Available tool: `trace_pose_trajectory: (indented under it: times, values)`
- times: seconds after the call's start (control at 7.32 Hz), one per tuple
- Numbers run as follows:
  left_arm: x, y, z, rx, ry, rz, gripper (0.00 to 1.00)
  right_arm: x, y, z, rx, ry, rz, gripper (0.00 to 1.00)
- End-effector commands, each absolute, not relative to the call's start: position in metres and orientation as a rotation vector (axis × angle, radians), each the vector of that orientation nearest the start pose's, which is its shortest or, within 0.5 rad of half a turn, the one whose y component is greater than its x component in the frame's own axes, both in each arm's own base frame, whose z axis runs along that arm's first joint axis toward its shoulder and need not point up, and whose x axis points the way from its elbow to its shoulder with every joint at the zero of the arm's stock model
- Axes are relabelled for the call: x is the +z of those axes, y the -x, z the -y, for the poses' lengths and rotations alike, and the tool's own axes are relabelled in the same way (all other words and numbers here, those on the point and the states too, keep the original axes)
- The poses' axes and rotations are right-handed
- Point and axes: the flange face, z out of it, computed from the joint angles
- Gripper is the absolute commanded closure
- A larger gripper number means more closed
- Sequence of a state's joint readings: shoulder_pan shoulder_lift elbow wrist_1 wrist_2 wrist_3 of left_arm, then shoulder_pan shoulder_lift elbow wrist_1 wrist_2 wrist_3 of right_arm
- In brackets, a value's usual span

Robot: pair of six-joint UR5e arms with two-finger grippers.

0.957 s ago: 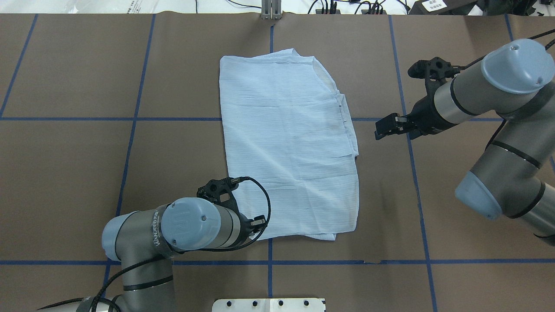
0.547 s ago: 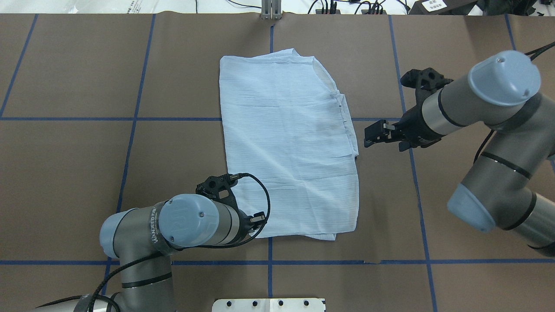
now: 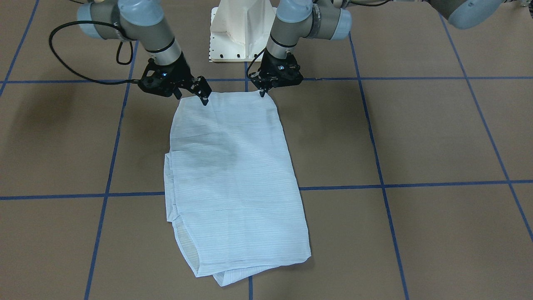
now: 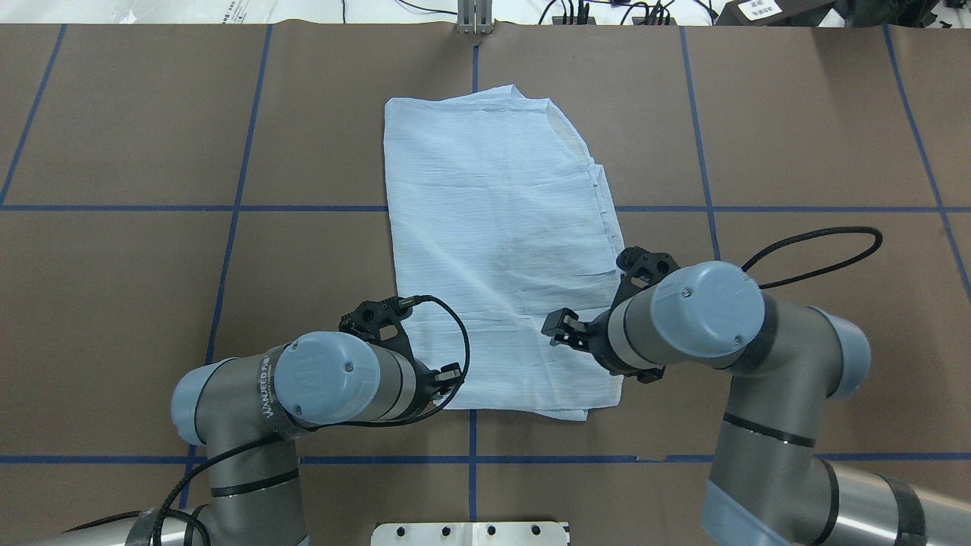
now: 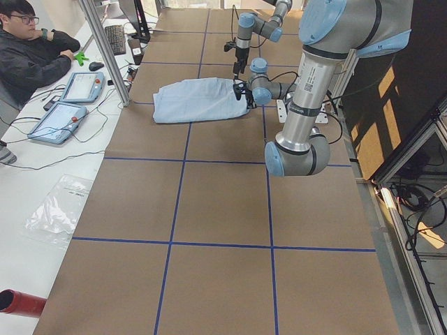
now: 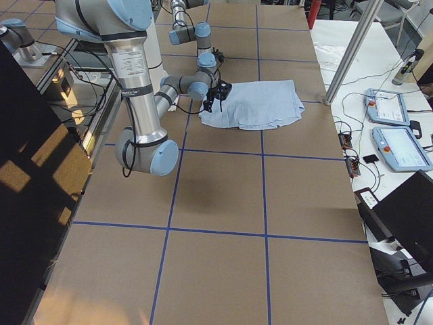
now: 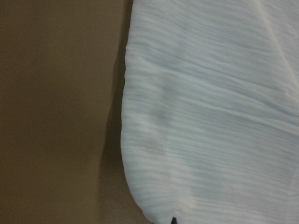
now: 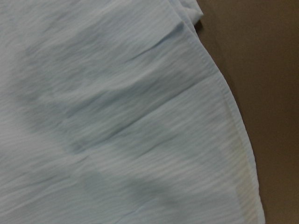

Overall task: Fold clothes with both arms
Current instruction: 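Lower the right gripper to the shirt's near edge beside the left gripper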

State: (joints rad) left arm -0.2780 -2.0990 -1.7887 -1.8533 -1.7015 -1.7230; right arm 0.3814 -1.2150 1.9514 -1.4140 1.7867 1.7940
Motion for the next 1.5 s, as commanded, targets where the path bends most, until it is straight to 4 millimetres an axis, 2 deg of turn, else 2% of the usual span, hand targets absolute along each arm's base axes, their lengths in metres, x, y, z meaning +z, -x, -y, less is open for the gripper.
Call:
trace_pose_trajectory:
  times: [0.0,0.14,1.37]
  values:
    - [0.228,-0.58,0.291,-0.325,0.055,-1.04,1.0,0.281,0.529,0.281,0.512,0.141,0.83,0.0]
    - [0.228,-0.58,0.291,-0.325,0.055,-1.04,1.0,0.292,0.538,0.278,0.51,0.133,0.805,0.0]
    - [0.223,-0.581,0.29,-0.32,0.055,-1.049,1.0,0.316,0.555,0.28,0.512,0.133,0.752,0.0]
